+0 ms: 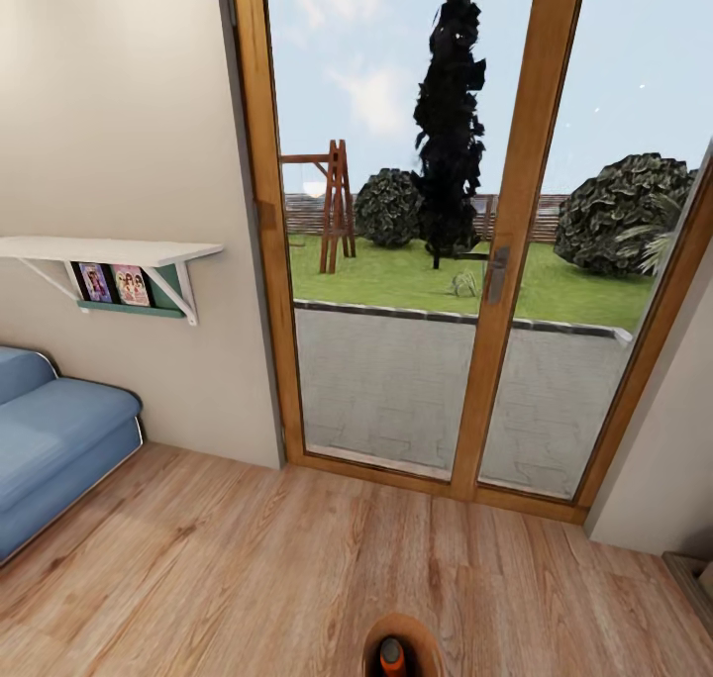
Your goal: Put the three can of soda from the living room inside the tash can in the kitchen.
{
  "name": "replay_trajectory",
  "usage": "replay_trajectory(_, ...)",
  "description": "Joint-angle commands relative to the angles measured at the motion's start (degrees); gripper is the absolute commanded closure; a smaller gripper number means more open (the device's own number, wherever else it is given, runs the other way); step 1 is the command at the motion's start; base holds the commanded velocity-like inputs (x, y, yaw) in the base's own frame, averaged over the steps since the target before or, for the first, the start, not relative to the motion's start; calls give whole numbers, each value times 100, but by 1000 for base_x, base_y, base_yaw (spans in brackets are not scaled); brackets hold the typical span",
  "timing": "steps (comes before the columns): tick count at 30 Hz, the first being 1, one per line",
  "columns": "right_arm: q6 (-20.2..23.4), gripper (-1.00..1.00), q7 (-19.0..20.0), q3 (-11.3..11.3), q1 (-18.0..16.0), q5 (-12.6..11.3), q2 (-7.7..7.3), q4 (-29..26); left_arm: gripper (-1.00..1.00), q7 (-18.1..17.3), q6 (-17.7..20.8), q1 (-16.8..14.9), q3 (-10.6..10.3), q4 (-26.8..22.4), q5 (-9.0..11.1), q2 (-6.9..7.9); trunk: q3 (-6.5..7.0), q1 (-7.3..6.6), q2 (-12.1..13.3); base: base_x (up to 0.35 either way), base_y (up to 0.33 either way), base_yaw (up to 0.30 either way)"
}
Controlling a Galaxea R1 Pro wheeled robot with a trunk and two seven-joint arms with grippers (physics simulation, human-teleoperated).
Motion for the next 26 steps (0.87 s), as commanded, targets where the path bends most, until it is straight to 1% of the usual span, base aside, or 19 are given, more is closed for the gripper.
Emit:
replay_trajectory(1,0,-100,0,-2,0,-1,28,0,-100,0,0,-2,0,0,0,1,0,0,0,0,0,0)
replay_trajectory(2,1,-100,0,-1,0,-1,67,0,-100,-1,0,-2,0,-1,-2,3,0,0,0,0,0,0)
replay_trajectory(6,1,-100,0,-6,0,-1,109,0,-100,-1,0,0,0,-1,-5,5,0,0,0,0,0,0)
replay_trajectory(26,6,-100,0,-5,0,-1,130,-7,-100,-1,0,1,0,-1,-8,6,0,0,0,0,0,0)
